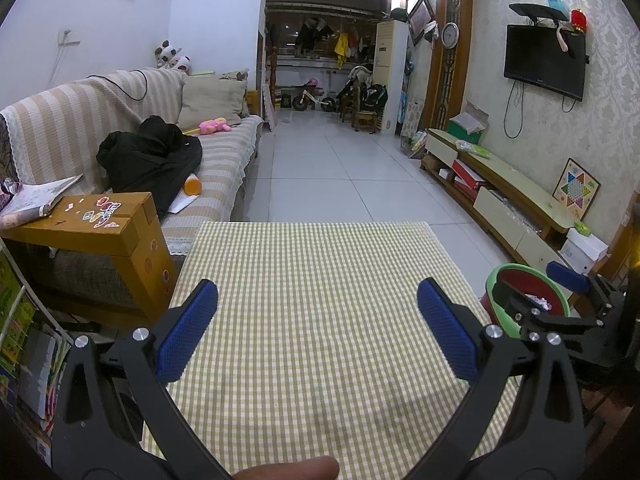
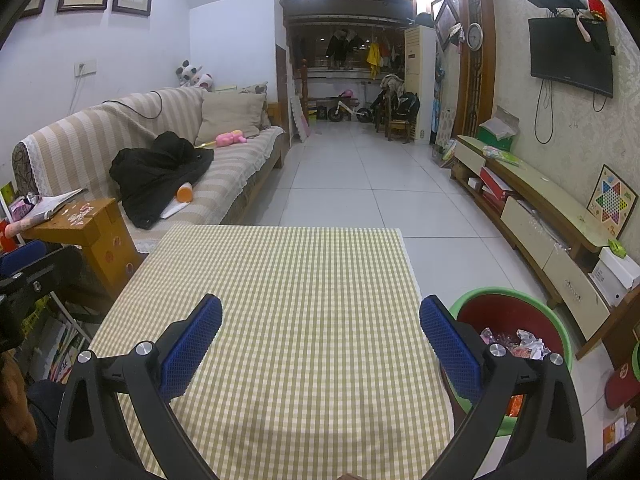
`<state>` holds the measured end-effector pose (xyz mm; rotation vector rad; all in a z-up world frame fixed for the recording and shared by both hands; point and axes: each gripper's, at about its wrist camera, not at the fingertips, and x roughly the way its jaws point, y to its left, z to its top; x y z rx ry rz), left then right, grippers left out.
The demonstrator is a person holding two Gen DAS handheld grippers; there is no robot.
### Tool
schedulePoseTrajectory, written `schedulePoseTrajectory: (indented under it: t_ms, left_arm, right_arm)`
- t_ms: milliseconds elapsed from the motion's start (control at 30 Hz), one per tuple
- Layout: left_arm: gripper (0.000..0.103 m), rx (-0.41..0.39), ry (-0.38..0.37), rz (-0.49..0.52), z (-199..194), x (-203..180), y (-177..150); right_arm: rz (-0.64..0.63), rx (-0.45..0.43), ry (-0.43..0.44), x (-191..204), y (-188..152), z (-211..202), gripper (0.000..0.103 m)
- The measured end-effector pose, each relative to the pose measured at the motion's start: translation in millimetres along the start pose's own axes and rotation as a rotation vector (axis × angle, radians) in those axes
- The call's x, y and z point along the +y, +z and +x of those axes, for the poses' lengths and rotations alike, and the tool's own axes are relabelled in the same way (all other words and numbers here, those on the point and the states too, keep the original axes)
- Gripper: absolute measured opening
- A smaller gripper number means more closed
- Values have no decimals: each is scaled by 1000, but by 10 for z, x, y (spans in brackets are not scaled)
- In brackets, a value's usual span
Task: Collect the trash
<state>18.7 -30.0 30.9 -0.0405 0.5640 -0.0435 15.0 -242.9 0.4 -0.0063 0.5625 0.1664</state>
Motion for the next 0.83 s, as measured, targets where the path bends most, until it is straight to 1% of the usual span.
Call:
schedulePoseTrajectory:
  t_ms: [67, 267, 367, 500, 833]
  left_arm:
    - [98, -3, -2, -9, -9, -2, -1]
    - [98, -17, 52, -4, -34, -38, 1]
    - [98, -28, 58, -9, -60, -43, -3]
    - [98, -55, 63, -40, -117, -8, -8]
    - [98, -43, 74, -29, -119, -37, 5]
  right_arm:
    - [1, 1, 0, -3, -11, 14, 96]
    - [0, 2, 0, -5, -16, 21, 96]
    - [-1, 3, 1, -5, -15, 22, 96]
    - [0, 4, 0, -4, -26, 33, 96]
    - [-1, 7, 1, 1, -52, 49, 96]
